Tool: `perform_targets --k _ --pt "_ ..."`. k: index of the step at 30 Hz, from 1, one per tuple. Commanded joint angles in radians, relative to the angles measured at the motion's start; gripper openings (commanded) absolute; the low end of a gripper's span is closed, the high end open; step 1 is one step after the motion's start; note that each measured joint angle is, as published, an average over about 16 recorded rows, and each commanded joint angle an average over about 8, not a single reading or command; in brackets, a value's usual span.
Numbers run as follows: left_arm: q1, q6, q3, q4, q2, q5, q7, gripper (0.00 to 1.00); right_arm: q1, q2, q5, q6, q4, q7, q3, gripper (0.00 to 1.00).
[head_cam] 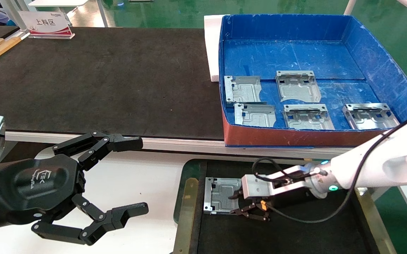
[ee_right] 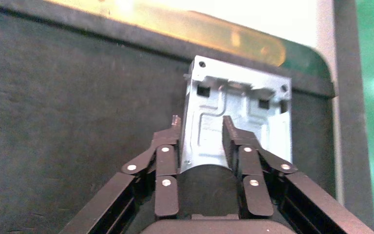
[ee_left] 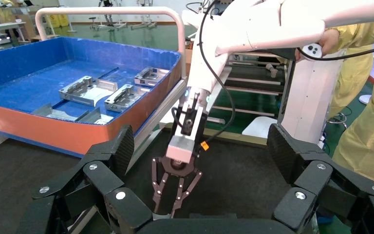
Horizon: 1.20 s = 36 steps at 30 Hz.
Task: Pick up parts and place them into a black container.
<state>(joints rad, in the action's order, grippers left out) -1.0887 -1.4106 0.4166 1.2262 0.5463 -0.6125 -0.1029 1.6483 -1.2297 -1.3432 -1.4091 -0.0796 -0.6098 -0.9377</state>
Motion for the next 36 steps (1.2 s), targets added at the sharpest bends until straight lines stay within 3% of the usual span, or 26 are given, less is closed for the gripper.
perform_targets --k 1,8,13,24,36 --pt "0.000 0.000 0.000 0.000 0.000 0.000 0.000 1.00 0.007 0.008 0.006 -0.018 -0.004 -0.004 0.004 1.00" --pt "0.000 0.000 0.000 0.000 0.000 0.000 0.000 1.00 0.018 0.053 0.054 -0.142 -0.059 -0.042 0.030 1.00" --pt "0.000 0.000 0.000 0.000 0.000 0.000 0.000 1.00 -0.002 0.103 0.129 -0.192 -0.175 -0.048 0.039 1.00" --pt "0.000 0.000 0.000 0.000 0.000 0.000 0.000 1.00 -0.038 0.287 0.379 -0.196 -0.521 0.097 -0.005 1.00" --pt "0.000 0.000 0.000 0.000 0.000 0.000 0.000 1.00 -0.045 0.297 0.395 -0.193 -0.540 0.108 -0.001 1.00"
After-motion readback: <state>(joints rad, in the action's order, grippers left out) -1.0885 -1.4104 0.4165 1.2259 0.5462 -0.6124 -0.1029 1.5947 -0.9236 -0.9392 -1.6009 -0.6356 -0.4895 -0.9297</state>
